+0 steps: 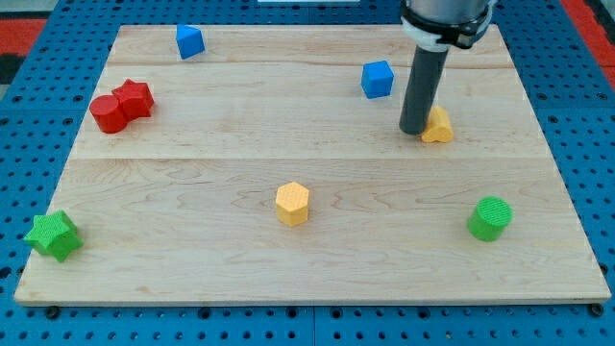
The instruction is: Move yellow heart towards center right
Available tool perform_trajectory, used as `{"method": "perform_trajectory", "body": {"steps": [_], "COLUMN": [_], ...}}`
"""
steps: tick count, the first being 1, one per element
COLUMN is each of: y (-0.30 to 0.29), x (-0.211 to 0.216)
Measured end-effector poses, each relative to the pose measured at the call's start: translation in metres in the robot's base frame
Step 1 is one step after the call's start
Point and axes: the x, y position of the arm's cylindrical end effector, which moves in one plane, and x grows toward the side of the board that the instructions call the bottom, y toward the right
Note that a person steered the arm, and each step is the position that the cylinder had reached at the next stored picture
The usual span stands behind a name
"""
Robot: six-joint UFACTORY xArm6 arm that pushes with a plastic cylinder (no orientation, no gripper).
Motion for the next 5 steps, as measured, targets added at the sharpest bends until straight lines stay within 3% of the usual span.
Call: {"method": "perform_trajectory", "body": {"steps": [1,3,5], "y": [0.037,0.008,-0.098], "x": [0.001,0.095,0.138]}}
